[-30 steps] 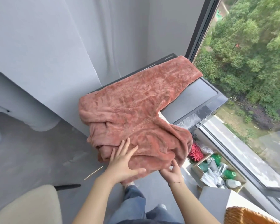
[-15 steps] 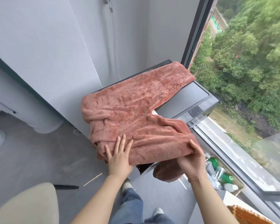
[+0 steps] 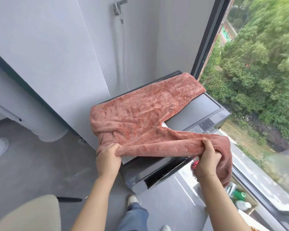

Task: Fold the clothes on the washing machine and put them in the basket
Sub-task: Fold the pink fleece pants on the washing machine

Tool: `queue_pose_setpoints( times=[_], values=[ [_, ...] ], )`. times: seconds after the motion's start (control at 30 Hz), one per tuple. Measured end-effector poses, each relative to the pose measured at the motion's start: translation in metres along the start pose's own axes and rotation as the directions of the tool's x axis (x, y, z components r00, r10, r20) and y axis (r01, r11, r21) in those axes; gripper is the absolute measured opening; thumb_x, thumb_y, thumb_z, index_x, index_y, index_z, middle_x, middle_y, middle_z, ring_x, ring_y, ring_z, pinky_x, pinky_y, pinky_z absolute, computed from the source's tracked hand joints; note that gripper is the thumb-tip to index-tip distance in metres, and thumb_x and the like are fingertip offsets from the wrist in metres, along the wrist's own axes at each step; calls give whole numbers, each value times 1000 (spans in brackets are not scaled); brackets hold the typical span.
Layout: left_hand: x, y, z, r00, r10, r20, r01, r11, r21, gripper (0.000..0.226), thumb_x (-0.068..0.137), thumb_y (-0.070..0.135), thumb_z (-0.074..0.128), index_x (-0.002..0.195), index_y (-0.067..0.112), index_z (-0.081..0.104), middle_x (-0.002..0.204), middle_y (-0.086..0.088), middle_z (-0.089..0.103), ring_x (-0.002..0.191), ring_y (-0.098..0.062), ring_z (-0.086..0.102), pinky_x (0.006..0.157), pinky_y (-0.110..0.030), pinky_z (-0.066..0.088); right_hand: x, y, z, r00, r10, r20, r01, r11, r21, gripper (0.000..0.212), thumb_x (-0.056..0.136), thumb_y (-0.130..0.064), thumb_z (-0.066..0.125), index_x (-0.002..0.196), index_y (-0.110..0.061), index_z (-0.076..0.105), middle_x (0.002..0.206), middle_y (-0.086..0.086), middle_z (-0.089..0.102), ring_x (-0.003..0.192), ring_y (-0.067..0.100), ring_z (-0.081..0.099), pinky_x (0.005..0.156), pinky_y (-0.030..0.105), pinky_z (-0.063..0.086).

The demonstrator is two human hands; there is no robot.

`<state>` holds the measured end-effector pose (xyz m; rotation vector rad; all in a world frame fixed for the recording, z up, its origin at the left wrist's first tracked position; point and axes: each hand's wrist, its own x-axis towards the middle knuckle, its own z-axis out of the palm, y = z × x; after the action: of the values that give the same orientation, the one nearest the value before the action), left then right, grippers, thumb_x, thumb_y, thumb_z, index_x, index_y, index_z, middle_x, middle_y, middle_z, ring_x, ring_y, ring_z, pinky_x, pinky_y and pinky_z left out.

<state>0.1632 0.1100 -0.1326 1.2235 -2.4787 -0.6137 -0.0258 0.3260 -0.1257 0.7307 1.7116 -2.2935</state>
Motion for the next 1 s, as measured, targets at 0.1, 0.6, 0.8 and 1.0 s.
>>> queue_pose_setpoints(
  times=[0.1, 0.6, 0.8, 1.0],
  values=[
    [28, 5, -7, 999, -15, 49, 13, 1000, 27, 35, 63, -7, 51, 73, 24, 62, 72, 5, 63, 75, -29, 56, 54, -31, 37, 5, -14, 22, 998, -30, -50, 32, 999, 29, 17, 76, -20, 71, 79, -11, 56, 80, 2, 58, 69, 17, 56, 61, 32, 45],
    [168, 6, -18, 974, -74, 212, 63, 996, 56, 40, 66, -6, 45, 71, 33, 56, 84, 8, 64, 85, -22, 57, 70, -32, 45, 60, -59, 121, 952, -289, -104, 264, 942, -208, 9, 81, -9, 66, 79, -9, 57, 81, 2, 60, 76, 16, 58, 68, 24, 45],
    [249, 33, -30, 956, -115, 271, 36, 959, 280, 28, 73, -2, 46, 74, 23, 57, 86, 1, 60, 90, -27, 59, 66, -29, 38, 117, -92, 188, 948, -303, 94, 316, 874, -370, 41, 79, -49, 56, 100, -13, 55, 98, 0, 62, 96, 22, 61, 95, 42, 48],
    [261, 32, 13, 987, -149, 56, 119, 924, 365, 53, 87, 17, 57, 139, 20, 44, 138, -8, 49, 127, -30, 44, 102, -42, 37, 187, -111, 268, 800, 72, 596, 484, 509, -711, 45, 92, -49, 46, 116, -16, 66, 122, 7, 62, 125, 26, 51, 105, 32, 33]
  ],
)
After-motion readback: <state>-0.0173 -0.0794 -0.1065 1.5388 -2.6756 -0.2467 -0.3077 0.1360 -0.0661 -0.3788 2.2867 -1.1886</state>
